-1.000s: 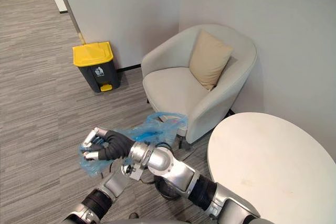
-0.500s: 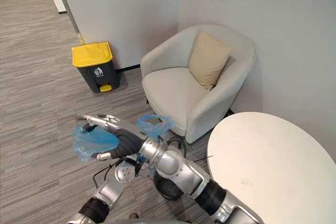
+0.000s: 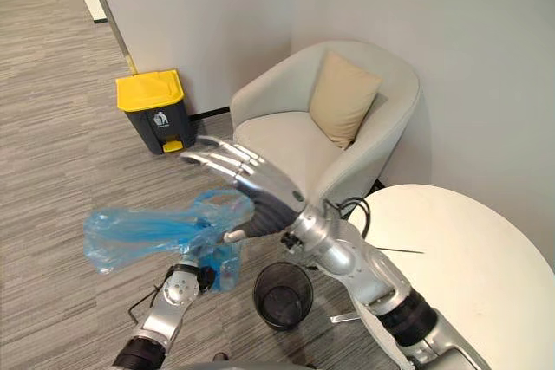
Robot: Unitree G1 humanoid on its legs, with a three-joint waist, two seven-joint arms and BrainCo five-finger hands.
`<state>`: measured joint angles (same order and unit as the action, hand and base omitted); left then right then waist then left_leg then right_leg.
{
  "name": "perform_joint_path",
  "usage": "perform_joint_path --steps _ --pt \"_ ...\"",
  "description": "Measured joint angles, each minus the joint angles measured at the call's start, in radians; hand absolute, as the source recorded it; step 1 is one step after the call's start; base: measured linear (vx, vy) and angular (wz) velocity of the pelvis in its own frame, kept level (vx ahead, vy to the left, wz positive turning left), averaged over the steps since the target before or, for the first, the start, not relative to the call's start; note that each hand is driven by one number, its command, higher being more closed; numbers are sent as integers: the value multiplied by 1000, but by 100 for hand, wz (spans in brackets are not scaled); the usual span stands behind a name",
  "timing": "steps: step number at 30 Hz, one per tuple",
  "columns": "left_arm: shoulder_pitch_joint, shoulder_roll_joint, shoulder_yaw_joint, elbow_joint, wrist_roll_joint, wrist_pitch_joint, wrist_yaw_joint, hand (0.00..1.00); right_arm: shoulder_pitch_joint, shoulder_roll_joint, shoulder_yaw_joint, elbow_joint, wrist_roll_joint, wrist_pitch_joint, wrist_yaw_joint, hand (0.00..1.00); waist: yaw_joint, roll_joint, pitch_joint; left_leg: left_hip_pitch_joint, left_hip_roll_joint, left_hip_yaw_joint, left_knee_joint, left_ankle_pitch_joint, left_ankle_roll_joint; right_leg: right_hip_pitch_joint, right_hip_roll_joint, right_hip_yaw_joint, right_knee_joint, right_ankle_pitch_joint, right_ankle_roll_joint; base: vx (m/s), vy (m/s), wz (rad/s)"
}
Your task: Gather rubbish on tea table into small bin, then transfer packed bag to large trash can.
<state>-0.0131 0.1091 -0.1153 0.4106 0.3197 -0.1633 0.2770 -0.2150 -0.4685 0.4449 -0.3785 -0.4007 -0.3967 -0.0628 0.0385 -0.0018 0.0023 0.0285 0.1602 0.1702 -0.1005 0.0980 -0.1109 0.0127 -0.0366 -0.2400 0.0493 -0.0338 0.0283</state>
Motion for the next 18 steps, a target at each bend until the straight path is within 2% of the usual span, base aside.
perform_joint_path --steps 6,9,12,13,18 --pt "18 4 79 0 -17 0 14 100 175 13 -125 -6 37 -19 -2 0 -8 5 4 1 0 2 -2 0 0 0 0 1 -2 1 1 0 0 0" --pt "51 10 111 4 -33 0 15 100 265 65 -193 50 38 -20 -6 0 -23 9 9 1 0 3 0 -1 1 1 0 4 -5 1 2 0 0 -2" --pt "73 16 116 26 -43 -1 13 100 344 145 -254 221 39 -3 -8 0 -24 13 12 0 0 9 4 -2 1 2 1 9 -17 7 3 5 1 -4" --pt "84 17 126 40 -43 -1 12 100 365 194 -293 327 41 21 -8 0 -26 15 15 -1 -1 9 4 -3 1 1 0 9 -17 7 3 0 0 0" --pt "124 21 147 57 -73 -1 6 100 388 281 -400 570 92 77 -10 0 -26 25 23 -1 -2 9 4 -6 -1 1 0 8 -20 6 3 0 0 0"
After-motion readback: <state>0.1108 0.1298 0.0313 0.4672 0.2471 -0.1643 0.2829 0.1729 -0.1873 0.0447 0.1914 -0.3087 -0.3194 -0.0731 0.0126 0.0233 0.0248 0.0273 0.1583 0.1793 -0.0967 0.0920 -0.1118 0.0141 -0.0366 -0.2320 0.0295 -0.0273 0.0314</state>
